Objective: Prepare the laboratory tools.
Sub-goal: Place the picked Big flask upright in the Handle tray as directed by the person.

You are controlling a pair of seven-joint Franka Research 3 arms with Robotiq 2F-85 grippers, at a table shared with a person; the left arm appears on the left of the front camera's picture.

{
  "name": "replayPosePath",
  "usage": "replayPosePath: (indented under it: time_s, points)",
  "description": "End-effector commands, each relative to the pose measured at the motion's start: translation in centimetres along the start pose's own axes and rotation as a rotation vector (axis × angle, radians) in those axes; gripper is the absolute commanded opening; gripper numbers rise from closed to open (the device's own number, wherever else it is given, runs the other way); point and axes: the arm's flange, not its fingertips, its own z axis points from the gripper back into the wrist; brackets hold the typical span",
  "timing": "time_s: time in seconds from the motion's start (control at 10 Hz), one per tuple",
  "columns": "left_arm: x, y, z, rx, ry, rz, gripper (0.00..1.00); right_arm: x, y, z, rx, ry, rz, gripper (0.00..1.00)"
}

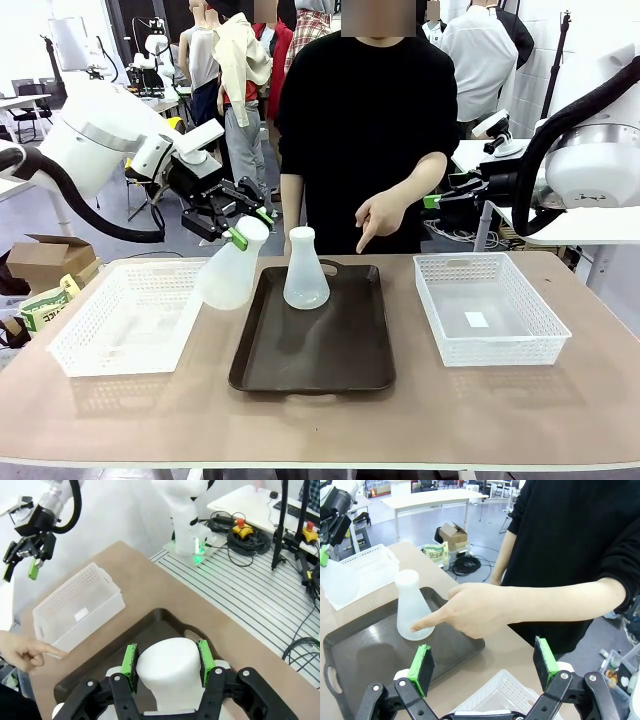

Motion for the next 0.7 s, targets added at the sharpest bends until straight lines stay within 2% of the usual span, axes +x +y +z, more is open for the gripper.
replayPosePath:
  time_s: [0.0, 0.1, 0.3, 0.5, 0.6]
  points:
    - [0.2, -0.4, -0.3, -0.039, -0.004, 0.002, 0.00, 0.1, 0.0, 0.1, -0.001, 0.015, -0.010, 1.00]
    - [0.0, 0.0, 0.0, 0.000, 0.000, 0.000, 0.00, 0.1, 0.0, 0.1, -0.001, 0.015, -0.010, 1.00]
    - [-2.8, -0.5, -3.2, 0.060, -0.036, -0.187, 0.00, 0.1, 0.0, 0.1, -0.001, 0.015, -0.010, 1.00]
    - [-3.6, -0.5, -5.9, 0.132, 0.046, -0.271, 0.00, 0.1, 0.0, 0.1, -0.001, 0.015, -0.010, 1.00]
    - [-4.6, -0.5, -7.1, 0.175, 0.046, -0.306, 0.00, 0.1, 0.0, 0.1, -0.001, 0.015, -0.010, 1.00]
